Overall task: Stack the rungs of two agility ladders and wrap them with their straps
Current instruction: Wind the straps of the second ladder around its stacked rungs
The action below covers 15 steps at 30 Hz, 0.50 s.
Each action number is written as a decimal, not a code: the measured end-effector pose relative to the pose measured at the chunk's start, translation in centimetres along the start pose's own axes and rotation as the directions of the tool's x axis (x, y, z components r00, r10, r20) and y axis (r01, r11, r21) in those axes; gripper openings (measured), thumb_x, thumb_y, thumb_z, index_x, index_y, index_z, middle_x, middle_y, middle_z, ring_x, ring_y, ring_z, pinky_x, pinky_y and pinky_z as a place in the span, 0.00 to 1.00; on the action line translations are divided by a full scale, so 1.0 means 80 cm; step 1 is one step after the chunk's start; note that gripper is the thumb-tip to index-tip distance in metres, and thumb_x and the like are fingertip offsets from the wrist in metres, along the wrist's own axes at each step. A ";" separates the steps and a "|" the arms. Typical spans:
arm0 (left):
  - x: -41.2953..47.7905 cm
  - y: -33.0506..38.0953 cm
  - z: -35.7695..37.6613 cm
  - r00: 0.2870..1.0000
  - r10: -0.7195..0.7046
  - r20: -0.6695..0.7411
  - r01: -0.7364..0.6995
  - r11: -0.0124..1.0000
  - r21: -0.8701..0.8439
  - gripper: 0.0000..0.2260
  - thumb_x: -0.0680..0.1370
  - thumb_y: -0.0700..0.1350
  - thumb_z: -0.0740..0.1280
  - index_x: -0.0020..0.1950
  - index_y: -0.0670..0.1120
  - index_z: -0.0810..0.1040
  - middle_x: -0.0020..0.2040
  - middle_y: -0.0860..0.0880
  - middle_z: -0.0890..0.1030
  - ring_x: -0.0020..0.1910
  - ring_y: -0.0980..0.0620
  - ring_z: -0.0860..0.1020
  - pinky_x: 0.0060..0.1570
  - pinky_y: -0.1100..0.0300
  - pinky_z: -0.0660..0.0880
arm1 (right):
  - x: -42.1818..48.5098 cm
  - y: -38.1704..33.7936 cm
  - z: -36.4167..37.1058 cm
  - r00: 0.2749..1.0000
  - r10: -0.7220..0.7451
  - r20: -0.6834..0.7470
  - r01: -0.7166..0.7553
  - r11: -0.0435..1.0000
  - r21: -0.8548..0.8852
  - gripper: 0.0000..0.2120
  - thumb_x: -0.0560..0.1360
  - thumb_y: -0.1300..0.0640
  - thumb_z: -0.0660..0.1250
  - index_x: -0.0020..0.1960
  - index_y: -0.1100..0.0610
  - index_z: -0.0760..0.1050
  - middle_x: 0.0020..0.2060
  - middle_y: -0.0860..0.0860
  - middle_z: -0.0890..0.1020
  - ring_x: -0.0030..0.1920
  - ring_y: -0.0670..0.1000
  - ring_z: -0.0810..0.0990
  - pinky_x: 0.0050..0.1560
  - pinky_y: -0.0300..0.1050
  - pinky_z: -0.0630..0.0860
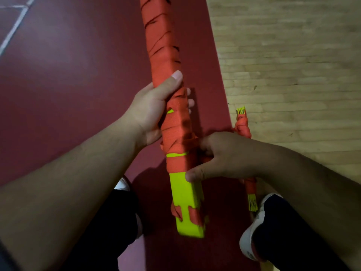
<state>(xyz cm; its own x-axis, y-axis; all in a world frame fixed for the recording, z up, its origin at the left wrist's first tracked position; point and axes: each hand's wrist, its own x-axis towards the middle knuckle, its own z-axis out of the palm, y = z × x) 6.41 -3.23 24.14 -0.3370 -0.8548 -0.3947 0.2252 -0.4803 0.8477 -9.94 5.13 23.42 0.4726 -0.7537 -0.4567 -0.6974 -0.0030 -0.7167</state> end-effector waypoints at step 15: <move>0.020 0.004 -0.013 0.907 0.215 -0.364 -0.193 0.977 0.095 0.11 0.77 0.50 0.72 0.45 0.44 0.76 0.34 0.46 0.77 0.35 0.47 0.79 0.37 0.53 0.79 | 0.001 -0.003 0.024 0.927 0.077 -0.366 -0.155 0.970 -0.189 0.29 0.61 0.22 0.67 0.46 0.43 0.69 0.37 0.41 0.75 0.38 0.39 0.74 0.35 0.42 0.68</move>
<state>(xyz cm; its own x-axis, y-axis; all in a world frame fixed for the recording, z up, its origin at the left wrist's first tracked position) 6.94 -4.95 23.43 0.0752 -0.9494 -0.3048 0.1977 -0.2854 0.9378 -8.73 6.38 22.53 0.1872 -0.9397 -0.2862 -0.8513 -0.0098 -0.5246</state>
